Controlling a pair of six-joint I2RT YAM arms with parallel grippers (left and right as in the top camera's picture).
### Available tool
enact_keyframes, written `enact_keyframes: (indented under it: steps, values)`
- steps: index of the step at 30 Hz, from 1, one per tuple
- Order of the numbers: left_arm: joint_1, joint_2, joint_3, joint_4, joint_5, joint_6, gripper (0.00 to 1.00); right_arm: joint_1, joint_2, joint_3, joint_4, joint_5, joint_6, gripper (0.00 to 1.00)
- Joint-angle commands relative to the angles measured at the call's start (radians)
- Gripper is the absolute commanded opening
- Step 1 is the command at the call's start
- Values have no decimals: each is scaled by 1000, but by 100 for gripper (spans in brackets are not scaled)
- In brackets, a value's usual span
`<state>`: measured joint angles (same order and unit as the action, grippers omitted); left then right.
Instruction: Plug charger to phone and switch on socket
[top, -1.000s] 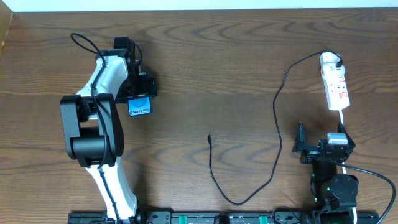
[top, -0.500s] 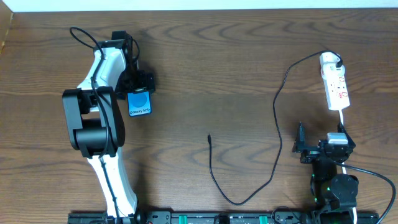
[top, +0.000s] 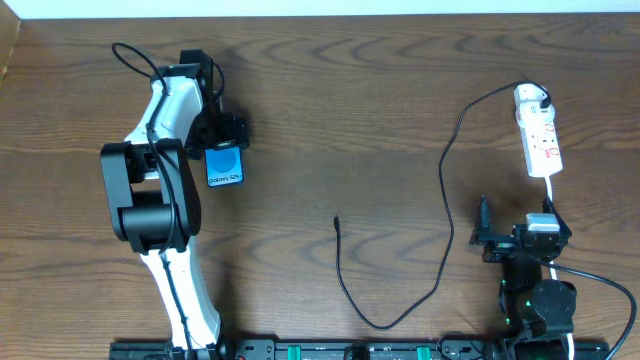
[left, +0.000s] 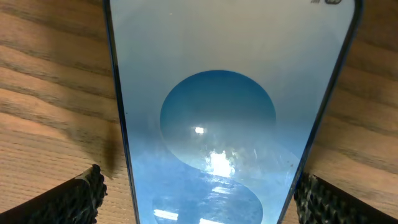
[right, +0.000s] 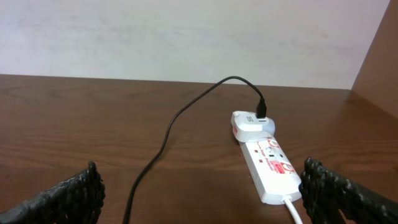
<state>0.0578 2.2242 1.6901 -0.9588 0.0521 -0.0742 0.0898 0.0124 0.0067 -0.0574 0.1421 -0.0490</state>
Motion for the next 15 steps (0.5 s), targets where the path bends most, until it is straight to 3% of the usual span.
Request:
enact_keyframes:
  steps: [1, 15]
  values:
    - [-3, 19, 16, 4, -15, 21, 98, -6, -7, -1, -5, -2, -12, 99]
    - [-4, 19, 9, 34, 12, 20, 98, -6, -7, -1, -5, -2, -12, 99]
